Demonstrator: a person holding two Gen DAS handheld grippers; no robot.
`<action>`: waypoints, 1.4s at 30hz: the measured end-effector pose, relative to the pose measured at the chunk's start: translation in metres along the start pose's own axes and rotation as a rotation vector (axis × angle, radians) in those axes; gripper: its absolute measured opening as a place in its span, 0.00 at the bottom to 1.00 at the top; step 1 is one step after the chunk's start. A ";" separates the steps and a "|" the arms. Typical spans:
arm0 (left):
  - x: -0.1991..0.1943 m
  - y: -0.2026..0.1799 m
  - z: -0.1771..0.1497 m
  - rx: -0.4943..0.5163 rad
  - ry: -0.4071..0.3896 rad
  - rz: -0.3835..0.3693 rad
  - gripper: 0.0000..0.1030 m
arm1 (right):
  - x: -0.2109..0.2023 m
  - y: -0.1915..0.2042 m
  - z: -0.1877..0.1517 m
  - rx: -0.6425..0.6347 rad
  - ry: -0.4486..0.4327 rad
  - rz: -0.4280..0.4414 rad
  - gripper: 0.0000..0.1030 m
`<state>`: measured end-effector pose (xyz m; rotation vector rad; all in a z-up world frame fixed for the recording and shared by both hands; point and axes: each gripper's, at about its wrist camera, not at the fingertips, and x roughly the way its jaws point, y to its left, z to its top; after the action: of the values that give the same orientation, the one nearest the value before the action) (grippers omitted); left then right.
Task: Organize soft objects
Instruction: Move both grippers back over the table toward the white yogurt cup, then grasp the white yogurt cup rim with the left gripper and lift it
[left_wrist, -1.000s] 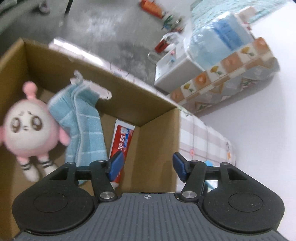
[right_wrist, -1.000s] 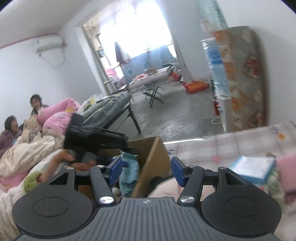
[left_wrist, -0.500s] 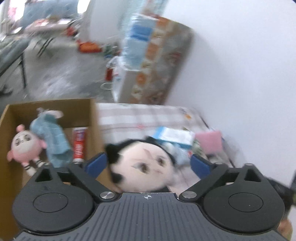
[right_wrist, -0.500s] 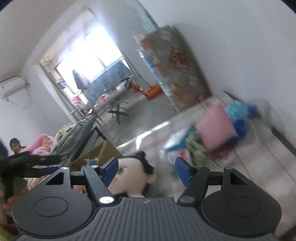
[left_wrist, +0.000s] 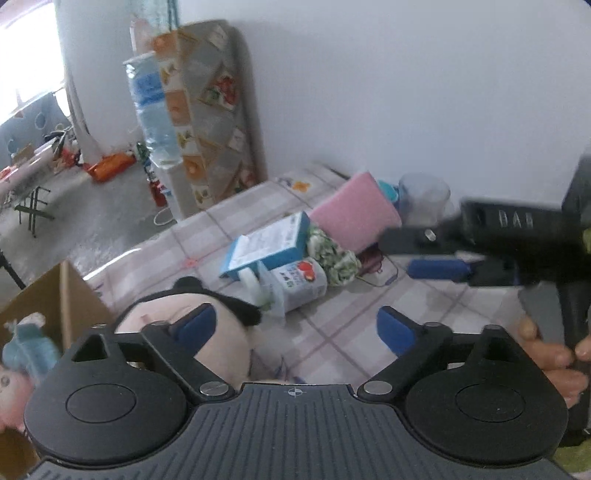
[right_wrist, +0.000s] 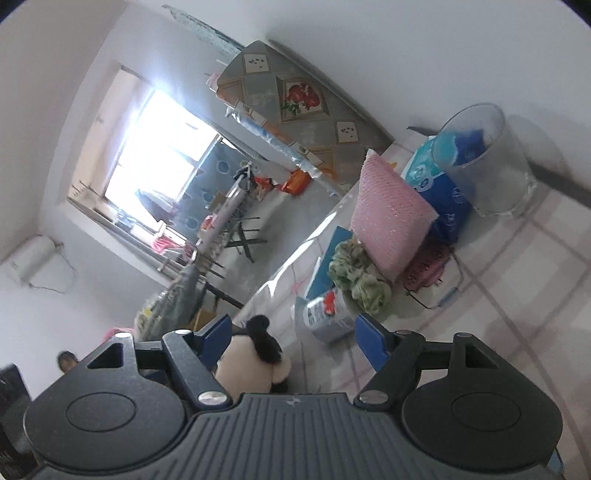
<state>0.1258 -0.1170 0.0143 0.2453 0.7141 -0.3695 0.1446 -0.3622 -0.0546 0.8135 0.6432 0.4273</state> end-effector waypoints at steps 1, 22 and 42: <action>0.008 -0.002 0.000 0.005 0.012 -0.001 0.76 | 0.005 -0.003 0.003 0.009 0.005 0.012 0.40; 0.123 0.013 0.025 -0.154 0.181 0.037 0.23 | 0.040 -0.033 0.005 0.001 0.043 0.025 0.20; 0.080 -0.020 0.013 -0.004 0.154 0.037 0.03 | 0.029 -0.055 0.007 0.058 0.031 -0.003 0.20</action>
<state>0.1809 -0.1592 -0.0318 0.2848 0.8601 -0.3159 0.1759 -0.3830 -0.1041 0.8621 0.6876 0.4210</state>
